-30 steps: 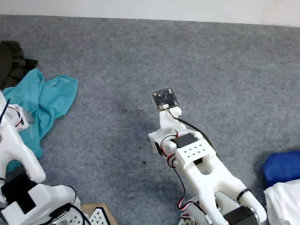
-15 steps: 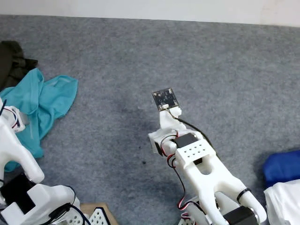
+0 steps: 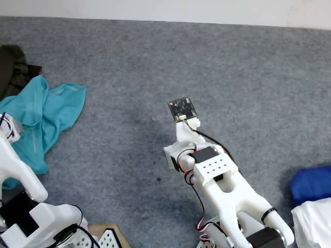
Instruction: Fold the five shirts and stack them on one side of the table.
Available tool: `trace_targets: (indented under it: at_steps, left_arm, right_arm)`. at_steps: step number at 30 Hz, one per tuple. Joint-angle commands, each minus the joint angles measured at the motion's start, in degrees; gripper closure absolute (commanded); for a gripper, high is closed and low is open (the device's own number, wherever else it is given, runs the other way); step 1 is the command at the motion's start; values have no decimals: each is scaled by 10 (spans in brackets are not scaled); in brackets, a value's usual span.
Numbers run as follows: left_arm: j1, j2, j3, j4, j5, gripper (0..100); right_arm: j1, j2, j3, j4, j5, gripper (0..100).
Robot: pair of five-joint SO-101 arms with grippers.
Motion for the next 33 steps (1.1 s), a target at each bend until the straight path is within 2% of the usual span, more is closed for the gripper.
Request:
trace_targets:
  at_steps: [1, 11, 13, 18, 20, 25, 29, 33]
  left_arm:
    - [1, -2, 9, -33, -6, 769]
    - [1, -2, 34, -49, -6, 773]
    - [2, -2, 34, -49, -6, 817]
    - [19, -2, 42, -74, -6, 999]
    - [24, -2, 53, -94, -6, 975]
    - [40, -2, 72, -104, -5, 994]
    - [87, -9, 70, -90, -1, 993]
    - [182, -10, 22, 4, 55, 993]
  right_arm:
    - [7, -15, -1, -9, 0, 880]
    - [7, -15, -1, -9, 0, 880]
    - [7, -15, -1, -9, 0, 880]
    - [7, -15, -1, -9, 0, 880]
    - [7, -15, -1, -9, 0, 880]
    - [7, -15, -1, -9, 0, 880]
    - [7, -15, -1, -9, 0, 880]
    - [7, -15, -1, -9, 0, 880]
